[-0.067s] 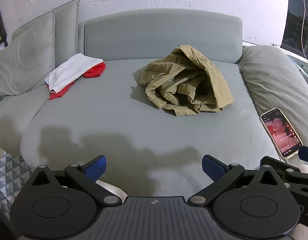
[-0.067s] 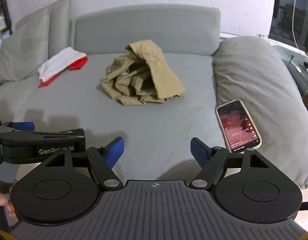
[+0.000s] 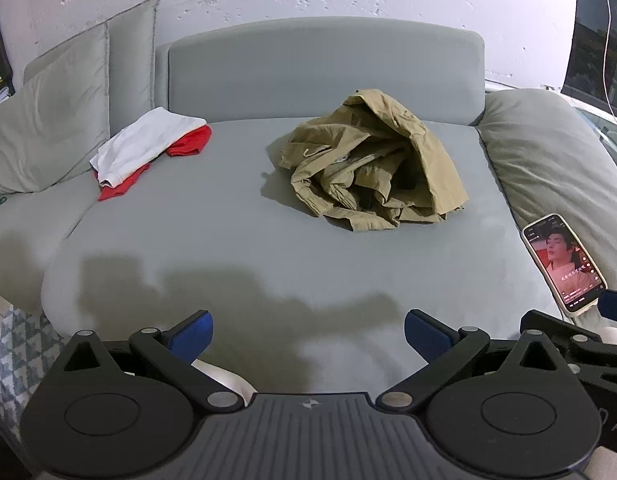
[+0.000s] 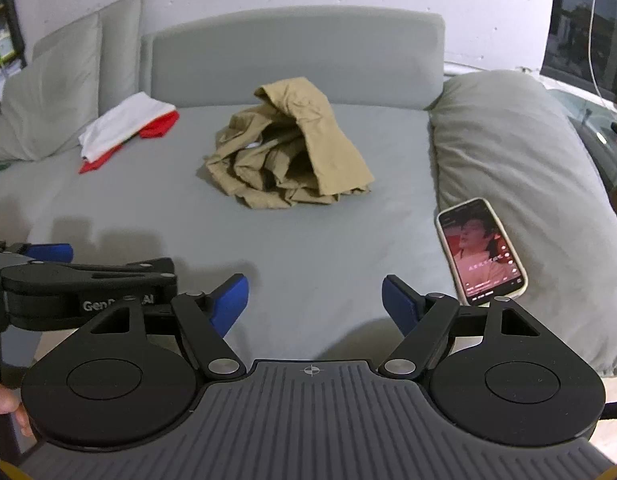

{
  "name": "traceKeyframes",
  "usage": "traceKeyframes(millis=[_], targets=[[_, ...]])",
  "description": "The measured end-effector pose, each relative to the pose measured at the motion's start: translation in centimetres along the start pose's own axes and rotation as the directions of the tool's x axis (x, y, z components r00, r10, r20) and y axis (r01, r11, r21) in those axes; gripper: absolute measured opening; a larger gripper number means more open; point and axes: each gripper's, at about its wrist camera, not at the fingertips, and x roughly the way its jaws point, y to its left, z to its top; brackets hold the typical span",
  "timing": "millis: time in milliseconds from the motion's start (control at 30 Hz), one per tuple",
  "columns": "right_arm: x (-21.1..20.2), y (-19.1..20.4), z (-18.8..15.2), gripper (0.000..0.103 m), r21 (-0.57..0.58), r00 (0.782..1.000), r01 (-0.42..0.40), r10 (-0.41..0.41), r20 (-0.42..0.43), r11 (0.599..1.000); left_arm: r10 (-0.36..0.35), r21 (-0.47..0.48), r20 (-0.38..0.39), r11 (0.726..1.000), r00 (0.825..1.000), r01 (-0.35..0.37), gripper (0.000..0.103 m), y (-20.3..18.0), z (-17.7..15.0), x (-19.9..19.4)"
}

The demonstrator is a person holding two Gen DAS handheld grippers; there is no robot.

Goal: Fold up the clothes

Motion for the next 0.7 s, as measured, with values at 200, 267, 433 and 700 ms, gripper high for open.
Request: traceKeyframes(millis=[200, 267, 433, 700], targets=[[0.0, -0.1, 0.2, 0.079, 0.019, 1.000, -0.014, 0.014, -0.001, 1.000, 0.015, 0.024, 0.003, 1.000, 1.000, -0.015, 0.102, -0.6, -0.2, -0.2], [0.0, -0.1, 0.3, 0.079, 0.025, 1.000, -0.018, 0.018, -0.001, 1.000, 0.013, 0.021, 0.000, 1.000, 1.000, -0.013, 0.102, -0.4, 0.1, -0.2], [-0.1, -0.2, 0.5, 0.079, 0.031, 1.000, -0.025, 0.025, 0.000, 0.999, 0.018, 0.016, 0.019, 1.000, 1.000, -0.018, 0.102, -0.1, 0.1, -1.0], [-0.5, 0.1, 0.8, 0.079, 0.025, 1.000, -0.015, 0.015, 0.003, 1.000, 0.014, 0.013, 0.017, 1.000, 1.000, -0.014, 0.102, -0.1, 0.4, -1.3]])
